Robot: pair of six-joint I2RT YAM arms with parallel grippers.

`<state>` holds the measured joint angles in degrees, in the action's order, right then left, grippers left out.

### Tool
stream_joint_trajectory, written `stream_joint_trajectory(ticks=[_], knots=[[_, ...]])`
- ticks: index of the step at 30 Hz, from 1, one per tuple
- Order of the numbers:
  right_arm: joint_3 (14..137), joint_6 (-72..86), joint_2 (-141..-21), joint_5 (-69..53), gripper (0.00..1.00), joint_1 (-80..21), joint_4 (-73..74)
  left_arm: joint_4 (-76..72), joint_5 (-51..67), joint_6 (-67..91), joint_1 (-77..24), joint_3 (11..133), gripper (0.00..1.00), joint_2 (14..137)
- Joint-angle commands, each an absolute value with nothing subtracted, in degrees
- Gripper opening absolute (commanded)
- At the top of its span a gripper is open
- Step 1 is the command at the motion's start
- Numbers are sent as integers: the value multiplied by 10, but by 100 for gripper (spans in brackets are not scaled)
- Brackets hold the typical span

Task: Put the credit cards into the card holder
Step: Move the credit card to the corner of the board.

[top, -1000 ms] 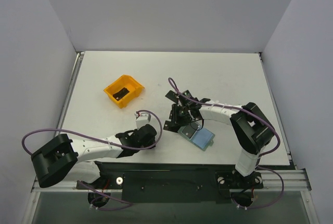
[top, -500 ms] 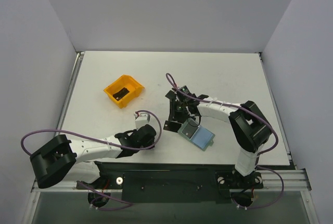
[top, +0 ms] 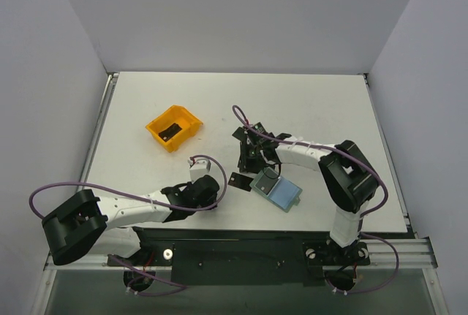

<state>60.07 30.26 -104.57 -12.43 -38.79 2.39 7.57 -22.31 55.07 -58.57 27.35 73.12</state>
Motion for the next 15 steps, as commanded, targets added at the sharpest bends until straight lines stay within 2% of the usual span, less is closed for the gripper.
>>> stream_joint_trajectory(ticks=[1, 15], knots=[[586, 295, -1033, -120, 26, -404, 87, 125, -225, 539, -584, 270, 22, 739], [531, 333, -1022, -198, 26, -483, 40, 102, -211, 542, -578, 266, 22, 756]])
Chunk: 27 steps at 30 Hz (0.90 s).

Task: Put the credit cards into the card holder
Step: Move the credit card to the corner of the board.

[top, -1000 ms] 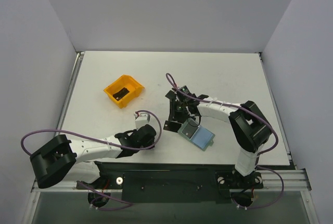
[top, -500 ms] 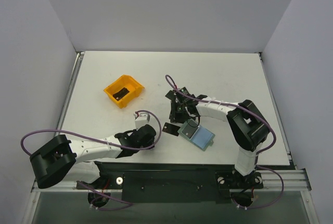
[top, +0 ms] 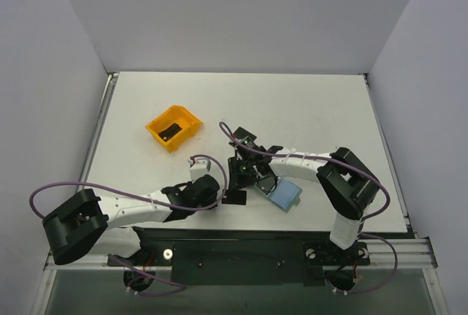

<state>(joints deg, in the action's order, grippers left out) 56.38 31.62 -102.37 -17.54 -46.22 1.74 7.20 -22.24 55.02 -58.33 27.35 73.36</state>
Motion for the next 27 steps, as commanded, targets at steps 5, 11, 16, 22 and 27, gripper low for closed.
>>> stream_joint_trajectory(ticks=[5, 11, 16, 22, 27], knots=[[511, 352, -1006, -192, 26, -500, 40, 98, -206, 543, -578, 267, 22, 764], [476, 362, -984, -186, 26, -513, 41, 99, -207, 543, -578, 268, 22, 761], [465, 370, -973, -185, 26, -528, 42, 100, -207, 542, -578, 274, 22, 764], [455, 379, -944, -149, 26, -541, 73, 98, -206, 541, -578, 274, 22, 769], [448, 385, -925, -74, 26, -552, 121, 97, -206, 537, -578, 278, 22, 773]])
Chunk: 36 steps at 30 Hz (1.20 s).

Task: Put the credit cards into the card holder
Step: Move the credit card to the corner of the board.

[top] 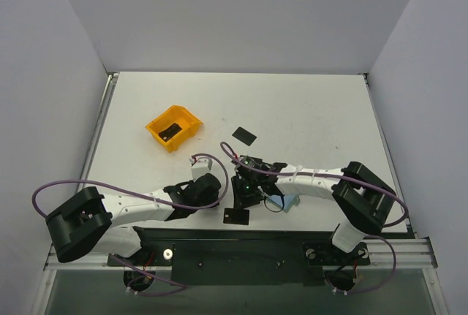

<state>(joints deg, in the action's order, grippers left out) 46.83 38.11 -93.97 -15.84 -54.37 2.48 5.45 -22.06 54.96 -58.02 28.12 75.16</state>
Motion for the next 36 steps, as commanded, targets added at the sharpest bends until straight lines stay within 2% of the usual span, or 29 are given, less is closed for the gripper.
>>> stream_joint_trajectory(ticks=[1, 24, 32, 36], knots=[[447, 387, -920, -70, 26, -554, 125, 97, -205, 536, -578, 279, 22, 773], [394, 453, -882, -127, 27, -628, 70, 91, -202, 535, -578, 282, 21, 777], [360, 470, -866, -184, 27, -634, -18, 79, -194, 529, -579, 284, 21, 789], [335, 479, -839, -175, 27, -634, -41, 65, -186, 528, -580, 281, 21, 796]])
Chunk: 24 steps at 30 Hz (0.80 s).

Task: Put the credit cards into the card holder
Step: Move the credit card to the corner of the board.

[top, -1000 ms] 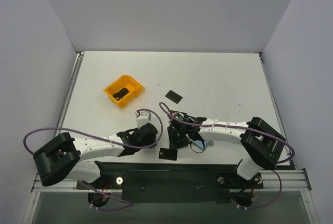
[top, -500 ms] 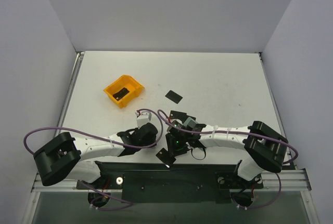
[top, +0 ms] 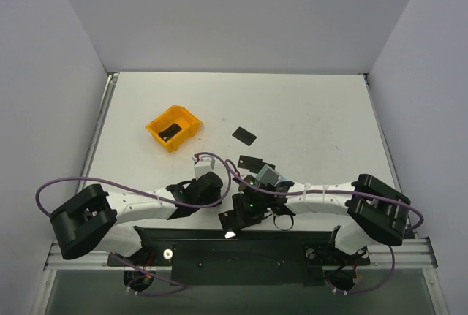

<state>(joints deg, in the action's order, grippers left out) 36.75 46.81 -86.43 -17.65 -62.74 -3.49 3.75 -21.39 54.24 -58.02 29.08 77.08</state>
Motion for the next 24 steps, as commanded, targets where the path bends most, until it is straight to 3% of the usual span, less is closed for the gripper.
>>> stream_joint_trajectory(ticks=[1, 6, 10, 13, 24], knots=[[331, 484, -823, -166, 27, -634, -39, 63, -185, 527, -582, 280, 21, 796], [307, 519, -745, -67, 27, -635, 20, 41, -171, 518, -593, 272, 21, 784], [267, 567, -684, -58, 30, -635, 5, 27, -159, 515, -618, 264, 21, 778], [220, 603, -652, -71, 40, -635, -61, 28, -163, 526, -640, 261, 21, 780], [150, 692, -694, -132, 51, -635, -221, 41, -179, 548, -671, 261, 21, 791]])
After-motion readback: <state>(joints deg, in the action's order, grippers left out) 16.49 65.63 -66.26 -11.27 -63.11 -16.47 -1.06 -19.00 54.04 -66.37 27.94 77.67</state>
